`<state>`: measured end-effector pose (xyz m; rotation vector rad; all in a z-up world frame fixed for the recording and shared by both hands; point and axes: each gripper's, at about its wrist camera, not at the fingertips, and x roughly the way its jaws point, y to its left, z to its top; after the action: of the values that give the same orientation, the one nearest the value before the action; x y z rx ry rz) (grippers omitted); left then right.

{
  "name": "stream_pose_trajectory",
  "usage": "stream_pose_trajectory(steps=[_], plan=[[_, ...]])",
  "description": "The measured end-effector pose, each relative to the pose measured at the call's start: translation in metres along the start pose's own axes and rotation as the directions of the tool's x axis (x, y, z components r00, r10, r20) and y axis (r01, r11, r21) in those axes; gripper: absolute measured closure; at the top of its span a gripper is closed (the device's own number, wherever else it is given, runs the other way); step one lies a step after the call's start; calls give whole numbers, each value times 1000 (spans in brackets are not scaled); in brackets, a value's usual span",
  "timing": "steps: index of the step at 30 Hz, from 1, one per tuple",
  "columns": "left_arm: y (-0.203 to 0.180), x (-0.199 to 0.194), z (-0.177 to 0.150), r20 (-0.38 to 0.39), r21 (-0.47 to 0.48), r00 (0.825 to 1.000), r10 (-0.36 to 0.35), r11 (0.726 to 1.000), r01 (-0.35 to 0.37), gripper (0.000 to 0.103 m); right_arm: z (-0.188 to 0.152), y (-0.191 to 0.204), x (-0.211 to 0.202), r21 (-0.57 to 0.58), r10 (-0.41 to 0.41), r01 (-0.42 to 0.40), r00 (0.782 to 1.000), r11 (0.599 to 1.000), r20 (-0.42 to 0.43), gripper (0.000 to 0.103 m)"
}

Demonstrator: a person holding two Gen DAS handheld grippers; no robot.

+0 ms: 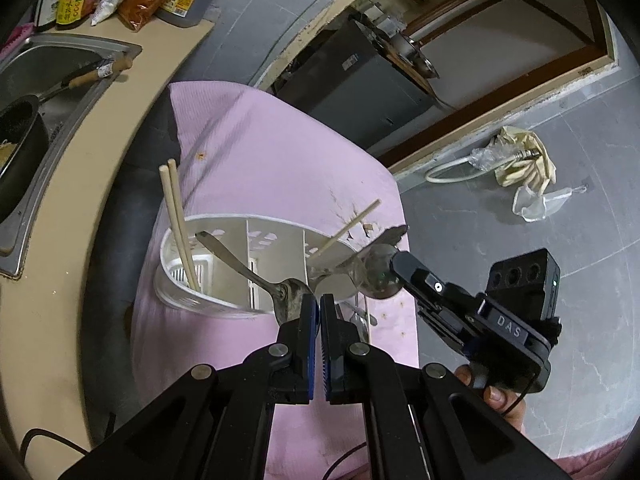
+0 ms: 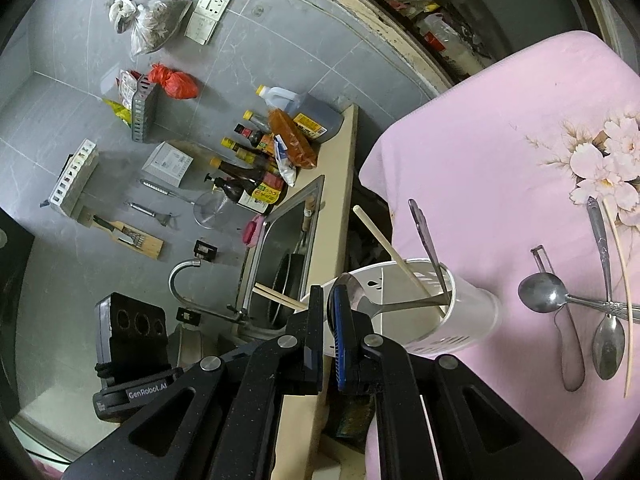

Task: Organize utensils
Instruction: 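Carry both spoons to the white caddy and release them inside with both tools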

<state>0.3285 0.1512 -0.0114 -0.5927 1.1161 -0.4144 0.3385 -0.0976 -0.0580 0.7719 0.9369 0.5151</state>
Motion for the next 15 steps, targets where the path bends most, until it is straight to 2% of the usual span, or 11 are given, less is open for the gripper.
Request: stream_pose_trajectory(steps=[9,15], plan=[[1,3,2,-3,-22,1000,-1,1000,1,100,0,-4,2,13,-6,6,1000,1000,3,97],[-1,1,0,11,-11,1000,16,1000,-16,98,-1,-6,1,11,-5,5,1000,1000,8,87]])
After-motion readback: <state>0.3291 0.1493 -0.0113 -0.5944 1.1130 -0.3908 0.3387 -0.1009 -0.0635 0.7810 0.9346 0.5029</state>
